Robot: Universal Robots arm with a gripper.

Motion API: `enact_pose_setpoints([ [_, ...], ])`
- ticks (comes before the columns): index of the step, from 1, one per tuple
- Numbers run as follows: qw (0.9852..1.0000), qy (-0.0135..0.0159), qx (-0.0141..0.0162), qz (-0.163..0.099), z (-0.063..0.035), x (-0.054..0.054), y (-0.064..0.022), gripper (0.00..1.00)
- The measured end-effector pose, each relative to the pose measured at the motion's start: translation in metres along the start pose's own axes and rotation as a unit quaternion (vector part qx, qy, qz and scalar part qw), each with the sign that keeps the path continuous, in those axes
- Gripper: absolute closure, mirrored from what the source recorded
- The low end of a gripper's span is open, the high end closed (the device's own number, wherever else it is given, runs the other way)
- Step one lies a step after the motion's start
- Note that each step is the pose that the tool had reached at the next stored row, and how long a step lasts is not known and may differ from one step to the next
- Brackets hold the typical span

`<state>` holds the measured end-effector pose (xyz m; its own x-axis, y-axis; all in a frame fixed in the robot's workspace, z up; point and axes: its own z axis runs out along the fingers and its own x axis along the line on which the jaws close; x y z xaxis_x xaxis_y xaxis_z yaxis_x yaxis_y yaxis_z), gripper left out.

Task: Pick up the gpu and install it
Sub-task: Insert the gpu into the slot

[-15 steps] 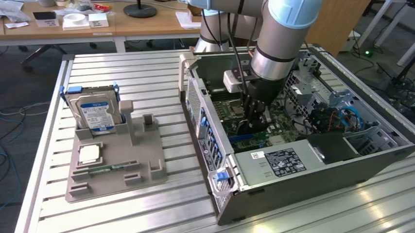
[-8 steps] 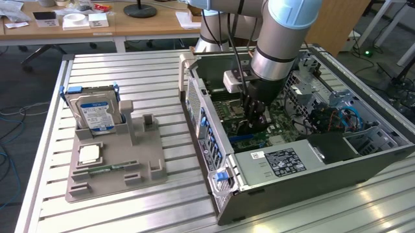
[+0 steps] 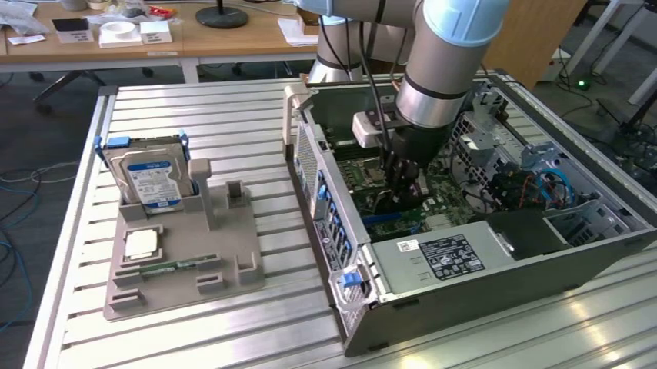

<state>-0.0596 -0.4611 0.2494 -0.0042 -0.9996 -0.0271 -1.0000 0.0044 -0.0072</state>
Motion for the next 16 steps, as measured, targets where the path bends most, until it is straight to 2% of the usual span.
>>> enact_pose_setpoints([
  [16,1.0,0.0,0.0,0.0,0.005,0.0005,0.0001,0.74],
])
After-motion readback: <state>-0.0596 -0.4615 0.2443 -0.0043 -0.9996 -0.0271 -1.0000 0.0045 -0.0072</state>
